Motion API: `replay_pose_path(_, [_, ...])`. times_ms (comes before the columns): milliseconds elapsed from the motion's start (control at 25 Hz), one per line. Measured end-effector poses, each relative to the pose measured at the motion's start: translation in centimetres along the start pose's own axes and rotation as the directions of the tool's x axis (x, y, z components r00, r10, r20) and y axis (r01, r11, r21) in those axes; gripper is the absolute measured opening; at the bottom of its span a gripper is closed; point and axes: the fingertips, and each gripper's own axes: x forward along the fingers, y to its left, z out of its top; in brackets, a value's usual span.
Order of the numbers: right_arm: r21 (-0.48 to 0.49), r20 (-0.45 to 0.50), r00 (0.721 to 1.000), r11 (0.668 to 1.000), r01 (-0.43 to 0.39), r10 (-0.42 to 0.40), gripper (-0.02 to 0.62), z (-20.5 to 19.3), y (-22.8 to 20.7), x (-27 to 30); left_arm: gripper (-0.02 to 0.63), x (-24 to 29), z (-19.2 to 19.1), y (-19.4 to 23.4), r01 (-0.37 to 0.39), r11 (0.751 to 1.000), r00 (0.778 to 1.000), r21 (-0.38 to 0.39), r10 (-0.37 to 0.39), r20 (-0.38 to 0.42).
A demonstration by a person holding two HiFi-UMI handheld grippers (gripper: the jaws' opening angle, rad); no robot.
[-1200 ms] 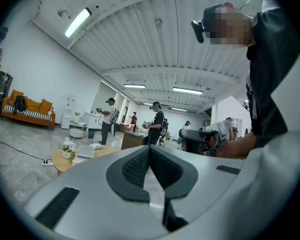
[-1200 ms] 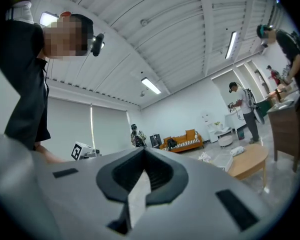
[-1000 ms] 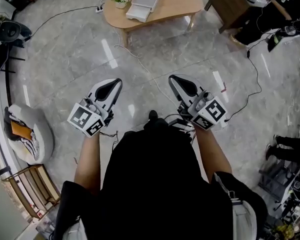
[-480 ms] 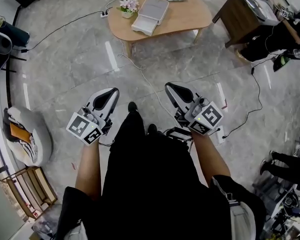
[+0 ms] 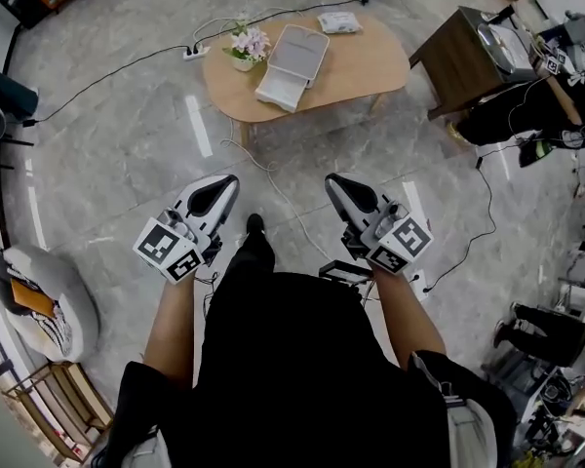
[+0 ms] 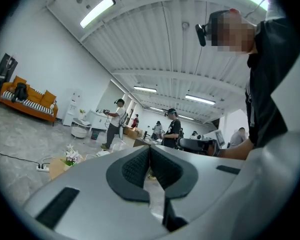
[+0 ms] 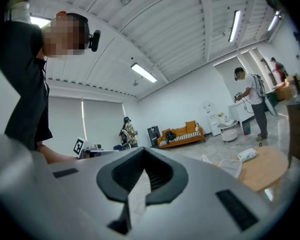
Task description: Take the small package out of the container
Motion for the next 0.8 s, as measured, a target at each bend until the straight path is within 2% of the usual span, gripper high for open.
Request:
replay_pose_path(280, [-0.033, 0.001, 0.999, 0.999, 0.034, -0.034, 0.011, 2.0, -2.7, 6.8, 0.017, 2.4, 2.0, 7.3, 0.063, 0.998, 0.998, -0.018, -0.063, 0.005])
replay_pose_path(480, [-0.031, -0.012, 0.997, 0.997, 0.071, -0.071, 0.011, 2.1, -5.6, 9.2, 0.017, 5.3, 2.4, 10.8, 0.106, 0.994, 0.994, -0.031, -0.107, -0.006])
replay_pose_path(800, [-0.015, -0.024, 0.991, 0.992, 0.128, -0.129, 0.011, 1.5, -13.2, 11.7, 0.017, 11.0, 1.6, 15.8, 0.116, 0.992, 0.991, -0.043, -0.119, -0.067])
